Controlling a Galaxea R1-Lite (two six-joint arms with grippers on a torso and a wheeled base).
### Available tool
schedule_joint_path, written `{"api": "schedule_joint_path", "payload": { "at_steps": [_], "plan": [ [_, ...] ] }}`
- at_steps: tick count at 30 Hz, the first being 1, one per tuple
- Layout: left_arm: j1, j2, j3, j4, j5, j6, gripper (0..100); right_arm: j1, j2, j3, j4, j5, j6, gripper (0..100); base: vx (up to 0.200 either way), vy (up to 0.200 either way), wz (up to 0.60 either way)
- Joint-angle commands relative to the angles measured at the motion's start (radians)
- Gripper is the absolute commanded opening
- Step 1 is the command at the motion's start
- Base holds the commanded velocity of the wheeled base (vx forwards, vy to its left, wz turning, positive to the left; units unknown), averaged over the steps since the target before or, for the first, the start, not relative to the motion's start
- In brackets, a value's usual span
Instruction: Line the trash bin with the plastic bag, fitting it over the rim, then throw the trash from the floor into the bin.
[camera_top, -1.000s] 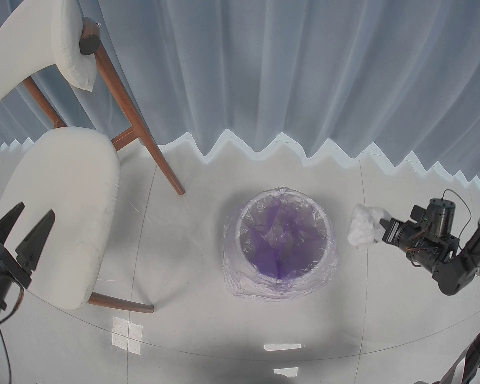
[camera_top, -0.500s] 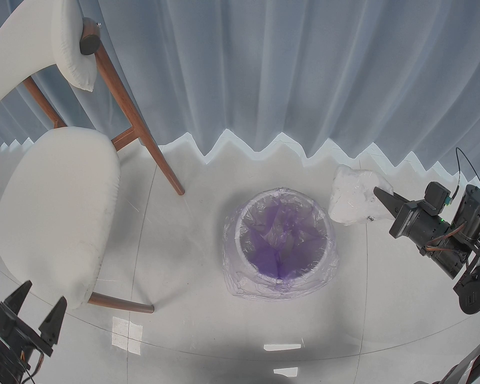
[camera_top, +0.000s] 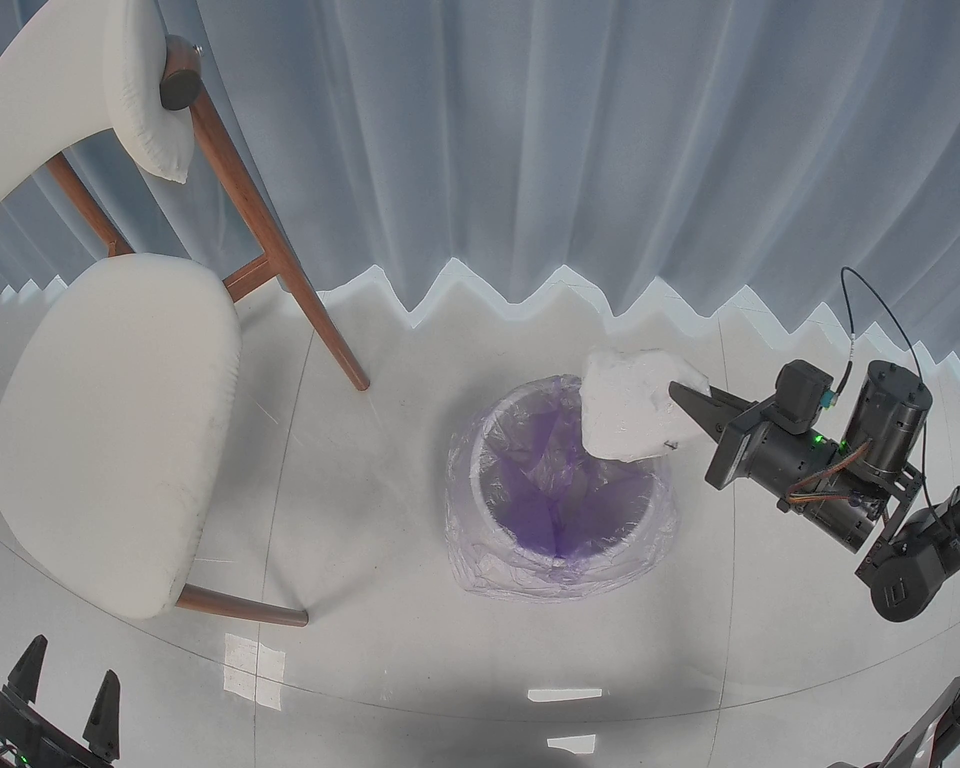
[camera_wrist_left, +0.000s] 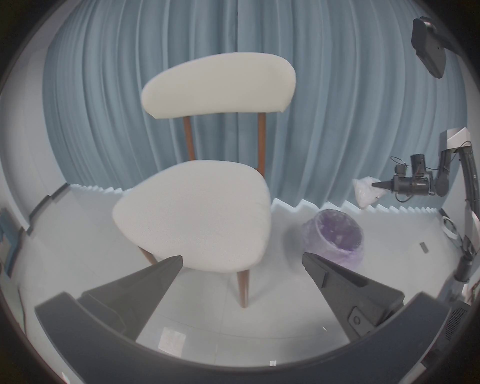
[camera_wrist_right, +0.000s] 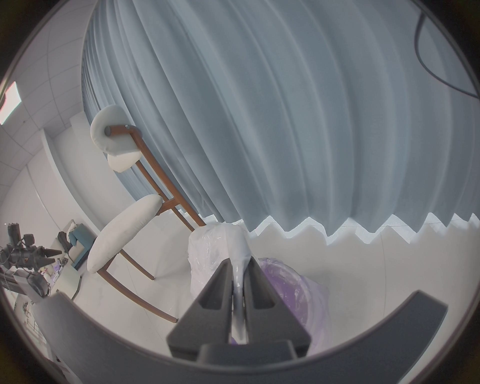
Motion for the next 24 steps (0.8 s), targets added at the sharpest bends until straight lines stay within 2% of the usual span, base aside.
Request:
{"api": "schedule_joint_path", "payload": {
  "at_steps": [1, 4, 7, 8, 9, 11, 12, 17, 24],
  "plan": [
    [0.005, -0.068, 0.018, 0.0, 0.114, -0.014, 100, 0.012, 0.091, -0.049, -0.001, 0.001, -0.009, 0, 0.0, 0.0, 0.0],
    [0.005, -0.068, 0.018, 0.008, 0.213, -0.057, 100, 0.012, 0.106, -0.046, -0.001, 0.001, -0.011, 0, 0.0, 0.0, 0.0],
    [0.005, -0.068, 0.018, 0.009, 0.213, -0.049, 100, 0.007, 0.134, -0.048, -0.001, -0.001, -0.011, 0, 0.0, 0.0, 0.0],
    [0.005, -0.068, 0.018, 0.009, 0.196, -0.038, 100, 0.006, 0.14, -0.041, -0.001, -0.001, -0.011, 0, 0.0, 0.0, 0.0],
    [0.003, -0.068, 0.018, 0.009, 0.144, -0.026, 100, 0.006, 0.147, -0.037, -0.001, -0.001, -0.011, 0, 0.0, 0.0, 0.0],
    [0.002, -0.068, 0.018, 0.028, -0.021, 0.022, 100, 0.006, 0.175, -0.035, -0.001, -0.001, -0.011, 0, 0.0, 0.0, 0.0],
    [0.0, -0.068, 0.018, 0.054, -0.05, 0.034, 100, 0.007, 0.198, -0.043, -0.003, -0.001, -0.012, 0, 0.0, 0.0, 0.0],
    [0.003, -0.068, 0.018, 0.048, -0.001, -0.001, 100, 0.01, 0.284, -0.106, -0.003, -0.001, -0.022, 0, 0.0, 0.0, 0.0],
    [0.003, -0.068, 0.018, 0.048, 0.002, -0.005, 100, 0.01, 0.399, -0.156, -0.043, -0.002, -0.031, 0, 0.0, 0.0, 0.0]
  ]
}}
